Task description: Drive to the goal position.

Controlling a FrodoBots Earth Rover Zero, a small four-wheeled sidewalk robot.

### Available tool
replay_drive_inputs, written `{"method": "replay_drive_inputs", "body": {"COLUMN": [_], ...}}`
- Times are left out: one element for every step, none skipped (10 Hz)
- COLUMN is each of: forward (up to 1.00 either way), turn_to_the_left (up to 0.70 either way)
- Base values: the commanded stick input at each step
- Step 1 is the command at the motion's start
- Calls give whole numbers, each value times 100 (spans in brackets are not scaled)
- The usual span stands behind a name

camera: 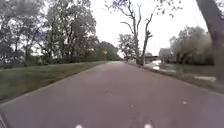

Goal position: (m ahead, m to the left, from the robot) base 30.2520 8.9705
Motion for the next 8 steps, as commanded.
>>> {"method": "replay_drive_inputs", "body": {"forward": [100,100,100,100,100,100,100,100], "turn_to_the_left": [-9,0,0,0,0,0,0,0]}}
